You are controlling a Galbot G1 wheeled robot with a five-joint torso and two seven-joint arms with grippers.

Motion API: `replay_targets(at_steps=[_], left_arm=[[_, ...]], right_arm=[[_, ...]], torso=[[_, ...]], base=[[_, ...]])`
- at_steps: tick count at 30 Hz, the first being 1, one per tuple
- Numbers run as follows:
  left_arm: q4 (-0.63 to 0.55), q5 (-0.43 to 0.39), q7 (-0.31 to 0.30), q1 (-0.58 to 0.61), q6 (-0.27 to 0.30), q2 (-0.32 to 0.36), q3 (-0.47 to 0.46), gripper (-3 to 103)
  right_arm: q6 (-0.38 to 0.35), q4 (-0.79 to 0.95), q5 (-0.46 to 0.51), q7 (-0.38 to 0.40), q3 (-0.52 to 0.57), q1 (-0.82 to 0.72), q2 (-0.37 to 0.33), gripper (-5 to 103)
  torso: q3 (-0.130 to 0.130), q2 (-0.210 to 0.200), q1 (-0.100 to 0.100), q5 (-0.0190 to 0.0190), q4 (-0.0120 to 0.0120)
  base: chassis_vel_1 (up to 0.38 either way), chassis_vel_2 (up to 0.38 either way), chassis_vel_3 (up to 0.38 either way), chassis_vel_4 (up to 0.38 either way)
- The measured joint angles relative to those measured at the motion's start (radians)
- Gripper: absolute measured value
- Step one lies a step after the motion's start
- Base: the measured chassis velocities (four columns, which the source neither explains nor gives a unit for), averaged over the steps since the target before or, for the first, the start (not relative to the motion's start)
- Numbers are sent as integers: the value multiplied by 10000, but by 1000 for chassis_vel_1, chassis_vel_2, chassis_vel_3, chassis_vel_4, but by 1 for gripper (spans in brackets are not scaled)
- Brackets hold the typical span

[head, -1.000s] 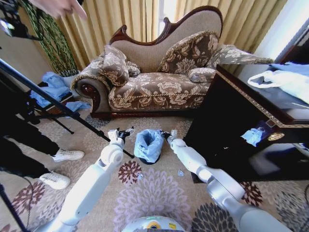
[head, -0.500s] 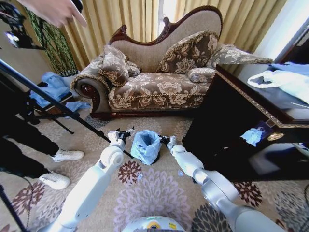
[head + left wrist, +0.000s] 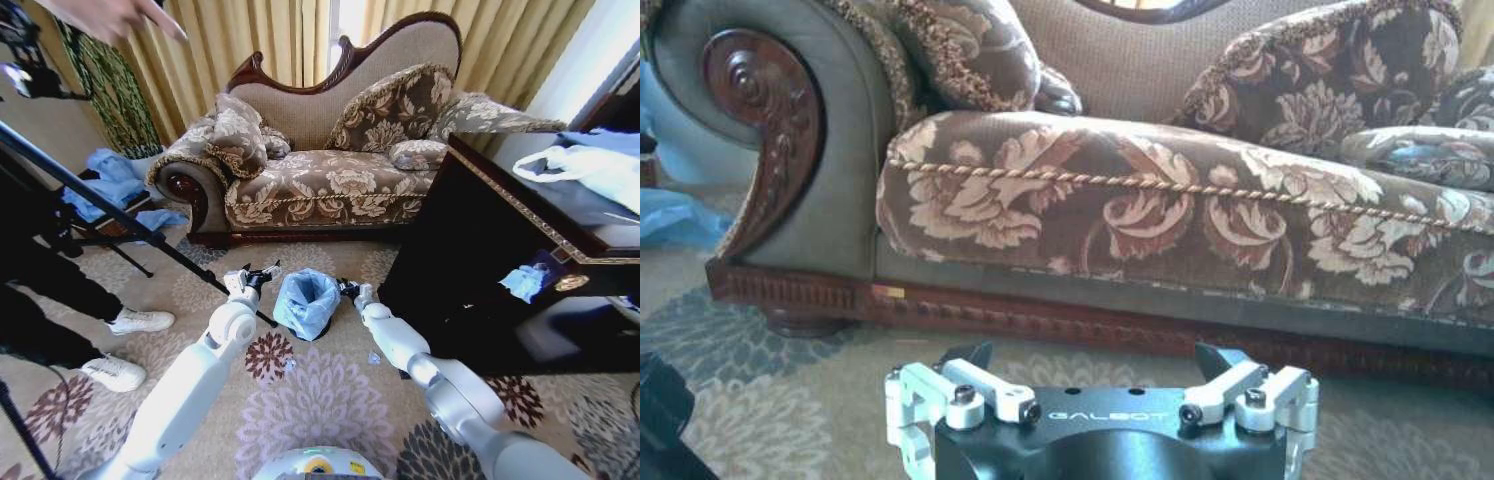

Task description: Place a garbage bag over the trash bin.

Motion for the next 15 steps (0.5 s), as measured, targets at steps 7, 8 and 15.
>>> replay_targets(at_steps=[7,8,15], left_arm=[[164,6,-1,82,9,-29,-113,100],[230,-18,-5,150,59,-46,-202,100],[1612,361,596,568,194,-268,-359,100]], right_arm=[[-623,1965,680,954,-163,-478,-914,59],[-704,2587,876,1329,-140,-696,-1171,65],[-1028,6533,2190,3499,78,-2299,-2466,86]], torso=[[0,0,1,0,-2],[-1,0,0,0,3],[-1,1,0,-1,3]], base=[[0,0,0,0],[0,0,0,0],[0,0,0,0]])
